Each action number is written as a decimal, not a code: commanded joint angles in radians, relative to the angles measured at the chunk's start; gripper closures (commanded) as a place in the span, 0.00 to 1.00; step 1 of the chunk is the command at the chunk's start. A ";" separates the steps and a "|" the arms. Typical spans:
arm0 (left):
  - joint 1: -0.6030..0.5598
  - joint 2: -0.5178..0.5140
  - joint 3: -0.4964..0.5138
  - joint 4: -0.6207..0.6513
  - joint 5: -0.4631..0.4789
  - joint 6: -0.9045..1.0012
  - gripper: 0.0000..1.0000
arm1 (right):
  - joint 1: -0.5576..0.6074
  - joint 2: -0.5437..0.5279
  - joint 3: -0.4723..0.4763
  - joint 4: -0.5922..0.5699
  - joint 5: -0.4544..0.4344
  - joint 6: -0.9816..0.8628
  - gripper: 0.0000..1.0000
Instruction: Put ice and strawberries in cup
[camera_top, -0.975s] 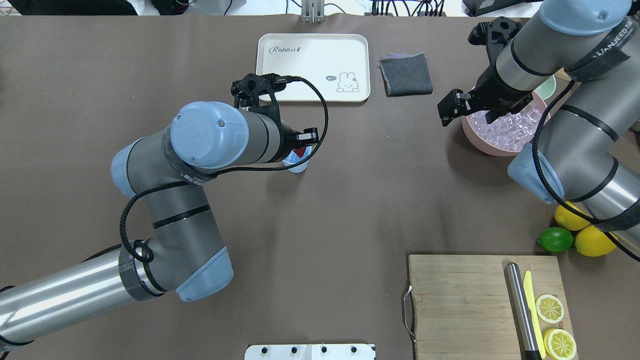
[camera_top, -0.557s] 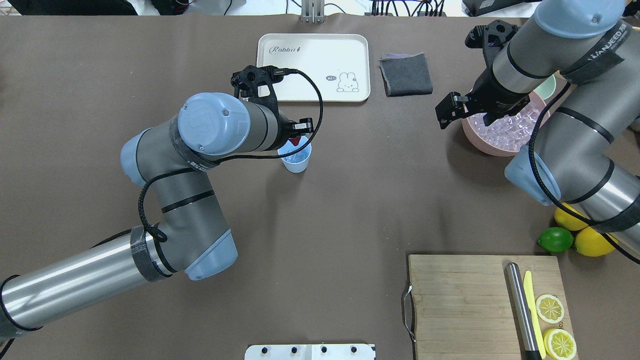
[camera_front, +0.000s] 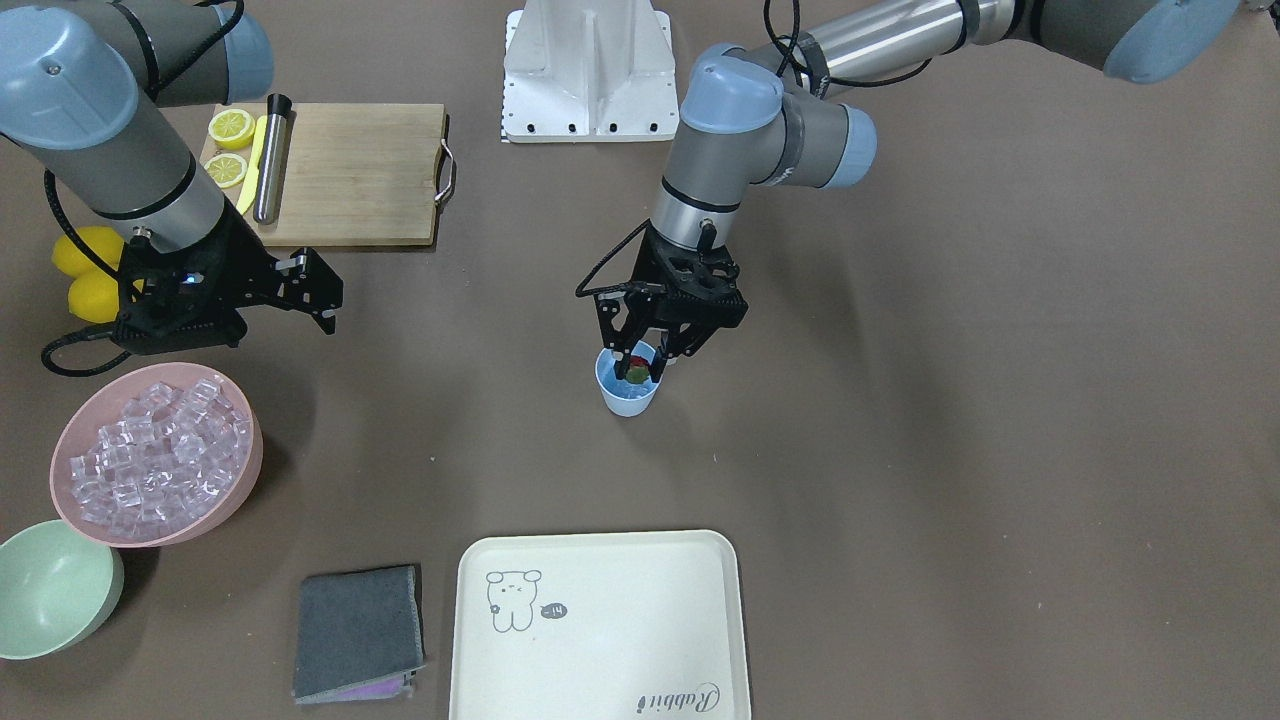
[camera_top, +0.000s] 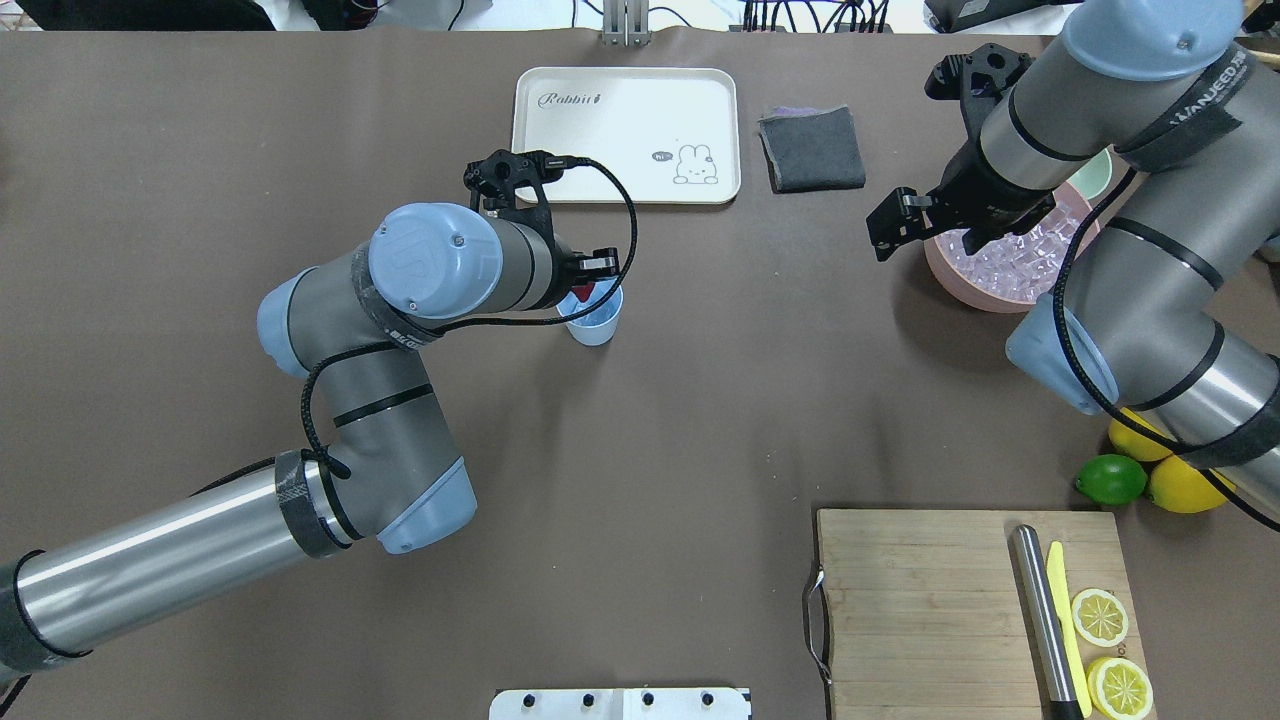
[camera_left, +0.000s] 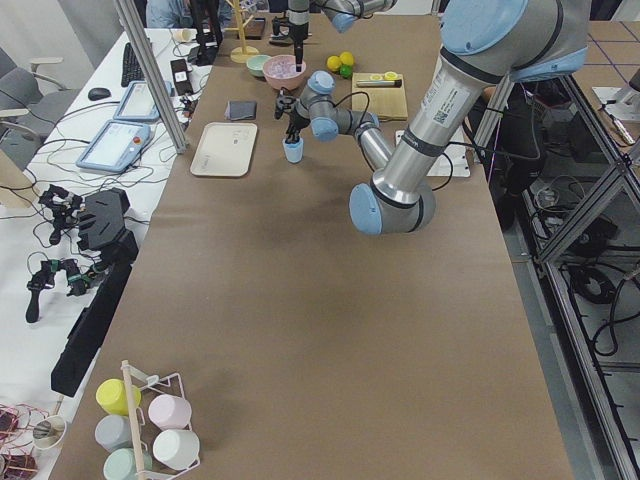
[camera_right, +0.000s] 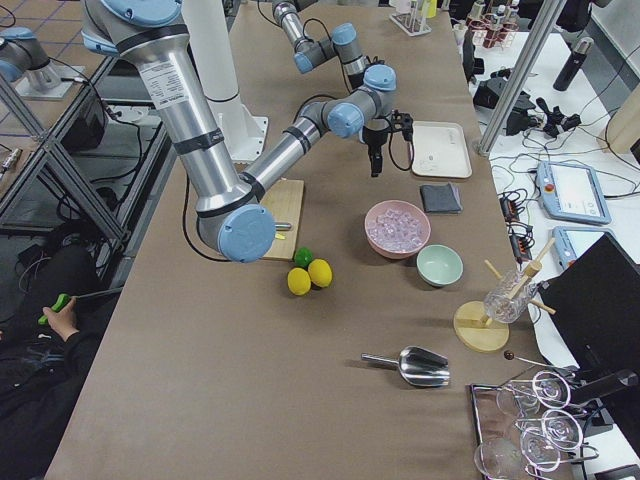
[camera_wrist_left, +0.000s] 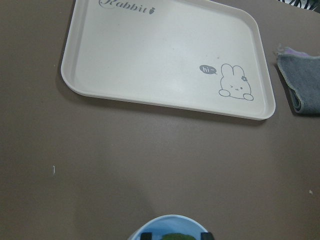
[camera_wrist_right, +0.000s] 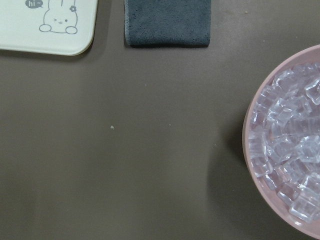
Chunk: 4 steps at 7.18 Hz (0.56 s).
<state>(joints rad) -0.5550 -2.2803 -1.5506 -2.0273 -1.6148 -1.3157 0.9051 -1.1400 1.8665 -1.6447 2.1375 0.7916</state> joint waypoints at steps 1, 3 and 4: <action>-0.034 0.001 -0.090 0.047 -0.067 0.016 0.02 | 0.001 0.006 0.003 -0.001 0.005 0.000 0.01; -0.092 0.078 -0.268 0.229 -0.070 0.179 0.02 | 0.084 -0.018 0.005 -0.006 0.091 -0.046 0.01; -0.191 0.222 -0.352 0.188 -0.082 0.480 0.02 | 0.142 -0.076 -0.001 -0.007 0.096 -0.169 0.01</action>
<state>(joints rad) -0.6549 -2.1972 -1.7866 -1.8437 -1.6875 -1.1298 0.9799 -1.1631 1.8699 -1.6494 2.2092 0.7317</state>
